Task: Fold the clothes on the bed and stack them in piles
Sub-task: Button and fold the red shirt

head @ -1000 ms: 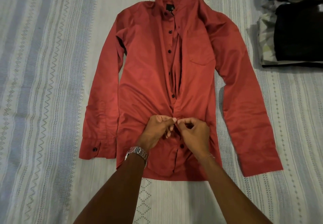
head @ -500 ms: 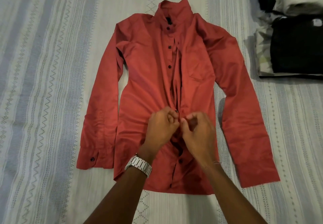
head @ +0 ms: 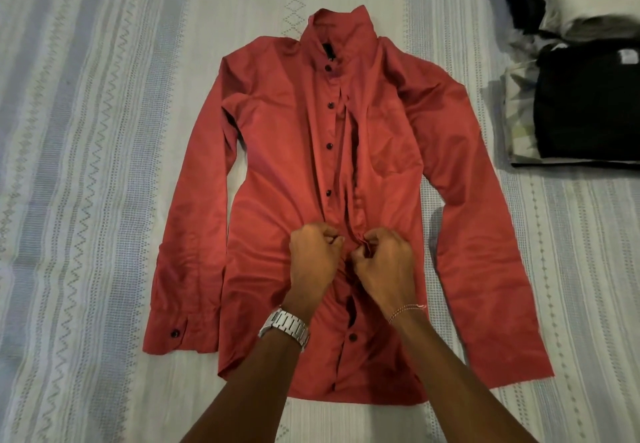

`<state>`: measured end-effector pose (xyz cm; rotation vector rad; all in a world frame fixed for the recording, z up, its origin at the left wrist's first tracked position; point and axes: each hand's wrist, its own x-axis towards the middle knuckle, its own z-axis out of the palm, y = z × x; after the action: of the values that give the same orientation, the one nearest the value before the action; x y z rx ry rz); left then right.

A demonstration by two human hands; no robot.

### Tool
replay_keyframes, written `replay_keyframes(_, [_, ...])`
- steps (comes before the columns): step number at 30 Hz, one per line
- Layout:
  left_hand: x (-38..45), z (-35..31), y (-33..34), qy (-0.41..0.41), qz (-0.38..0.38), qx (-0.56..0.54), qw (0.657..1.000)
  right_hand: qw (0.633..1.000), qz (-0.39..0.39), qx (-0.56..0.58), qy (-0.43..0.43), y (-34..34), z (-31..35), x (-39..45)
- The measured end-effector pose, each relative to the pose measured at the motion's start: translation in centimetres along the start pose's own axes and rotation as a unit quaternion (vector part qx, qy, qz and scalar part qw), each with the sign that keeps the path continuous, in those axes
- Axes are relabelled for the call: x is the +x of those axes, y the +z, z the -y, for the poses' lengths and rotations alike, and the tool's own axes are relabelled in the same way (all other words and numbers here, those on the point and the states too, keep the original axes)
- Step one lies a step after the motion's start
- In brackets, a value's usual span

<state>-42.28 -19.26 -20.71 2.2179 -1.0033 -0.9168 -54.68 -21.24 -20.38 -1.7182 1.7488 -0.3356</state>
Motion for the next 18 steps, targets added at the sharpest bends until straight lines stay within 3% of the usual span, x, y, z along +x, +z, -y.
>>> replay_keyframes(6, [0.1,0.3,-1.0,-0.069,0.041,-0.119,0.99,0.978,0.072,0.179,0.078,-1.6,-0.6,1.2])
replay_keyframes(12, [-0.1,-0.8,-2.2,-0.094,0.081,-0.231,0.965,0.856,0.137,0.443,0.23,-2.9,-0.8,0.7])
replay_keyframes(13, [-0.1,-1.1,-2.4,-0.094,0.081,-0.243,0.962,0.855,0.119,0.446,0.238,-2.9,-0.7,0.5])
replay_keyframes(16, [0.0,-2.2,-2.8,-0.09,0.093,-0.265,0.956,0.906,0.006,0.372,0.201,-2.8,-0.3,-0.1])
replay_keyframes(18, [0.1,-2.7,-3.0,-0.084,0.1,-0.263,0.956,0.926,-0.015,0.338,0.168,-2.9,0.1,-0.3])
